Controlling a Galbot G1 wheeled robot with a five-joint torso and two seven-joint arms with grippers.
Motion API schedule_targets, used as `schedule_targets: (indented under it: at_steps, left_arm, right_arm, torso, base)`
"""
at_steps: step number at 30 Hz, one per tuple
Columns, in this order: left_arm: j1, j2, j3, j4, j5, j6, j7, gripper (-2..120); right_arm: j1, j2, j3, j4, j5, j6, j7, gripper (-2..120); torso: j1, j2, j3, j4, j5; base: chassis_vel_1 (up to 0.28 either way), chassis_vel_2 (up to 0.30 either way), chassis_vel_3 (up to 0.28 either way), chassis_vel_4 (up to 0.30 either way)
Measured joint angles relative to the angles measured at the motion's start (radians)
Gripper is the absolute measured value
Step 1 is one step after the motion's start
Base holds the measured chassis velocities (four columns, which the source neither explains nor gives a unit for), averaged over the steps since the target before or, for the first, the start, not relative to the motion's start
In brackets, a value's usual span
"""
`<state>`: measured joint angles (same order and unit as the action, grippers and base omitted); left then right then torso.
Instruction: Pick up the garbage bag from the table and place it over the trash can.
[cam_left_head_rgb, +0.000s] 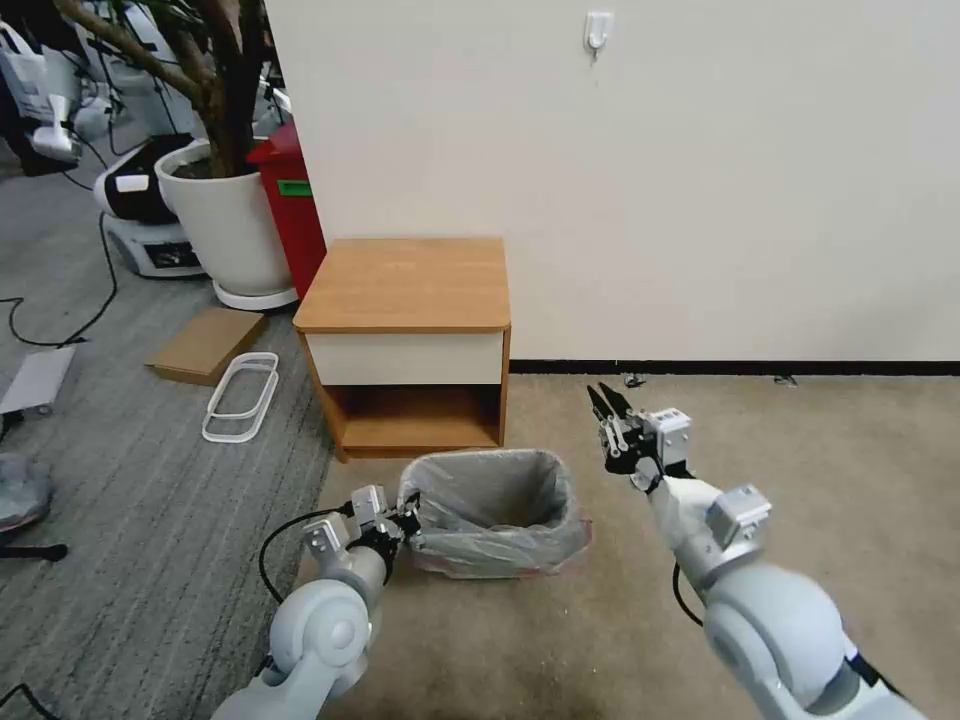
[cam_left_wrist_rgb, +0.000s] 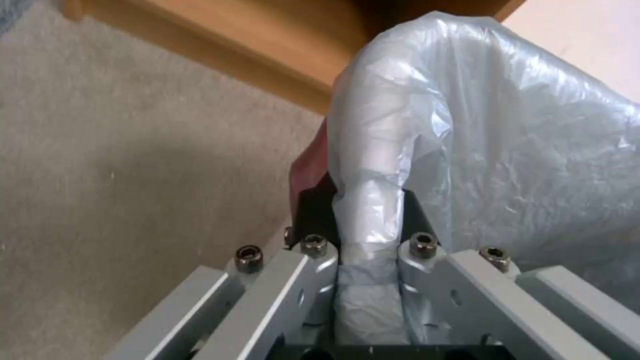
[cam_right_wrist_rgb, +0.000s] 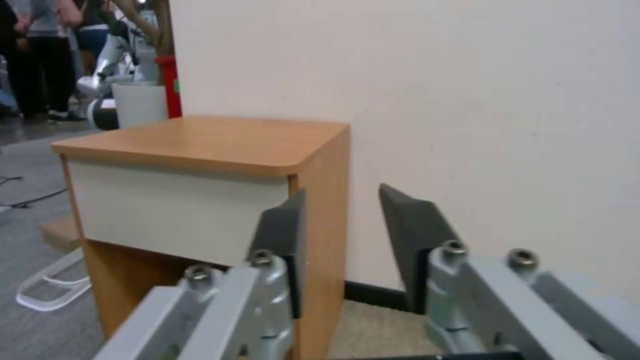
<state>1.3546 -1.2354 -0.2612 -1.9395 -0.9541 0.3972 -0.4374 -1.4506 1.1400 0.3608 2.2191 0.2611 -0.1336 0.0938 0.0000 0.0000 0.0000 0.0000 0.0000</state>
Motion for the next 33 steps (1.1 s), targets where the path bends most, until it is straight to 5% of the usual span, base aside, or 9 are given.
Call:
schedule_targets:
  at_steps: [5, 17, 23, 27, 33]
  left_arm:
    - [-0.001, -0.005, -0.004, 0.012, 0.001, 0.014, -0.002, 7]
    - [0.005, -0.003, -0.014, -0.005, 0.008, 0.018, -0.001, 51]
    - [0.019, 0.003, -0.027, -0.032, 0.009, 0.025, 0.011, 74]
    - [0.04, 0.007, -0.047, -0.053, 0.057, 0.005, 0.067, 85]
    - [0.151, 0.012, -0.154, -0.136, 0.299, -0.18, 0.34, 99]
  right_arm:
    - [-0.004, 0.007, 0.006, -0.004, -0.007, 0.006, 0.0, 52]
    - [0.002, 0.014, 0.0, -0.027, -0.017, 0.015, -0.004, 95]
    - [0.003, 0.019, 0.0, -0.032, -0.017, 0.022, -0.006, 97]
    - [0.001, 0.031, 0.012, -0.039, 0.006, 0.057, -0.011, 97]
    - [-0.043, 0.067, 0.081, -0.067, 0.023, 0.191, -0.024, 100]
  torso:
    - [0.0, 0.0, 0.0, 0.0001, -0.0001]
    - [0.0, 0.0, 0.0, 0.0001, 0.0]
    - [0.0, 0.0, 0.0, 0.0, 0.0]
    - [0.0, 0.0, 0.0, 0.0, 0.0]
    - [0.0, 0.0, 0.0, 0.0001, 0.0]
  base:
    - [0.0, 0.0, 0.0, 0.0]
    - [0.0, 0.0, 0.0, 0.0]
    - [0.0, 0.0, 0.0, 0.0]
    - [0.0, 0.0, 0.0, 0.0]
    - [0.0, 0.0, 0.0, 0.0]
